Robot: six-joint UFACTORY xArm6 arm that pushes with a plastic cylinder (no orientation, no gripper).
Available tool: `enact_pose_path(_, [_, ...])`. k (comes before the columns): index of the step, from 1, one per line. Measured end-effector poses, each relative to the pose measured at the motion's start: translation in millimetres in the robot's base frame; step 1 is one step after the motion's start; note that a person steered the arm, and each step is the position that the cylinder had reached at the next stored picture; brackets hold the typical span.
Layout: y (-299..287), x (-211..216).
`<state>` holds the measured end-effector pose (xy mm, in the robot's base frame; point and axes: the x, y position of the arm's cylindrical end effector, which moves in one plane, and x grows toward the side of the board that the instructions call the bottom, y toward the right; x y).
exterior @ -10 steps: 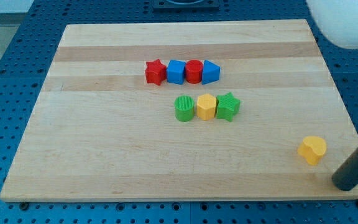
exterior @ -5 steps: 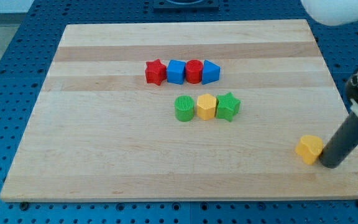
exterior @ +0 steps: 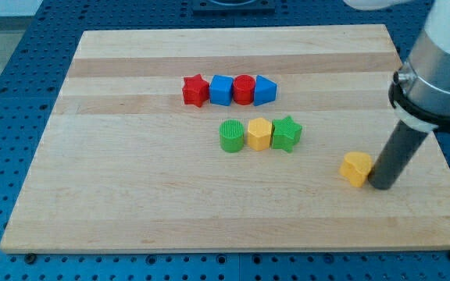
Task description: Move the yellow heart to the right of the green star
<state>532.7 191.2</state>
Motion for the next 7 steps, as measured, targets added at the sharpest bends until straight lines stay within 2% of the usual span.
enact_pose_path(1, [-11,-6])
enact_pose_path(3, [-21,20])
enact_pose_path(5, [-50,8])
enact_pose_path(7, [-52,0])
